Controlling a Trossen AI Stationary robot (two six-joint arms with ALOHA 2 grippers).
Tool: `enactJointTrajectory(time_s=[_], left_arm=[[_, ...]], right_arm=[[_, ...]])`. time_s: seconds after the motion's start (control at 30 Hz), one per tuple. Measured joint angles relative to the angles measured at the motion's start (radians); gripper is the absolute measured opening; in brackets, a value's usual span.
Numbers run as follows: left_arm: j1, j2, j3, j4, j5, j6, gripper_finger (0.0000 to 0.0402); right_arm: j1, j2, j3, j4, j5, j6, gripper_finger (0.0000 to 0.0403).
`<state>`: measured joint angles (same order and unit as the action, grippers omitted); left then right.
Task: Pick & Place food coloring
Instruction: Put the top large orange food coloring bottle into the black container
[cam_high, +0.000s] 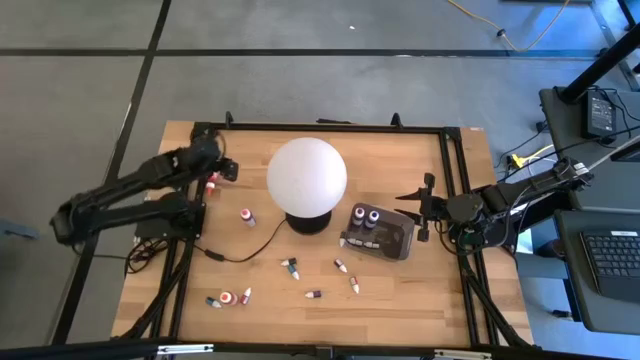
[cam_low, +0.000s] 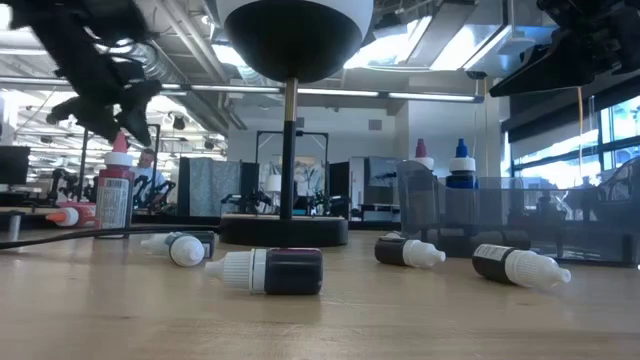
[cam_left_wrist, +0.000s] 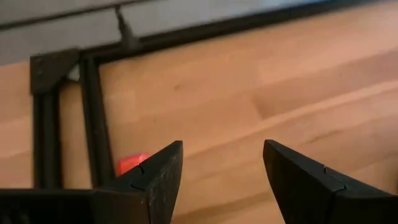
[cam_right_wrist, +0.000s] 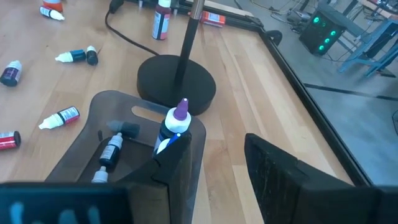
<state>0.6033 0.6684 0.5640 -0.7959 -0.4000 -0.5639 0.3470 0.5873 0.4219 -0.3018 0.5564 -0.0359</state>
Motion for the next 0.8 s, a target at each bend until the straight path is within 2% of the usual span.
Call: enactJointTrajectory(time_s=[0.23,0.4,0.53,0.8], left_arm=[[0.000,0.307,0.170,-0.223,0.014,-0.165,0.0218],[0.000,0.471,0.214,-0.423,0.021,-0.320,0.0218],[0.000,0.549,0.205,-0.433,0.071,-0.343,0.0218],[0.000,0.659,0.204,-0.425,0.054,-0.369,0.0219]], right_arm=[[0.000,0.000,0.000,0.027,0.001,-0.025,0.0152],[0.000,0.000,0.000,0.027,0.001,-0.025,0.0152],[0.000,-0.001,0.000,0.027,0.000,-0.026,0.0152],[0.000,-0.001,0.000,0.027,0.000,-0.022,0.0152]])
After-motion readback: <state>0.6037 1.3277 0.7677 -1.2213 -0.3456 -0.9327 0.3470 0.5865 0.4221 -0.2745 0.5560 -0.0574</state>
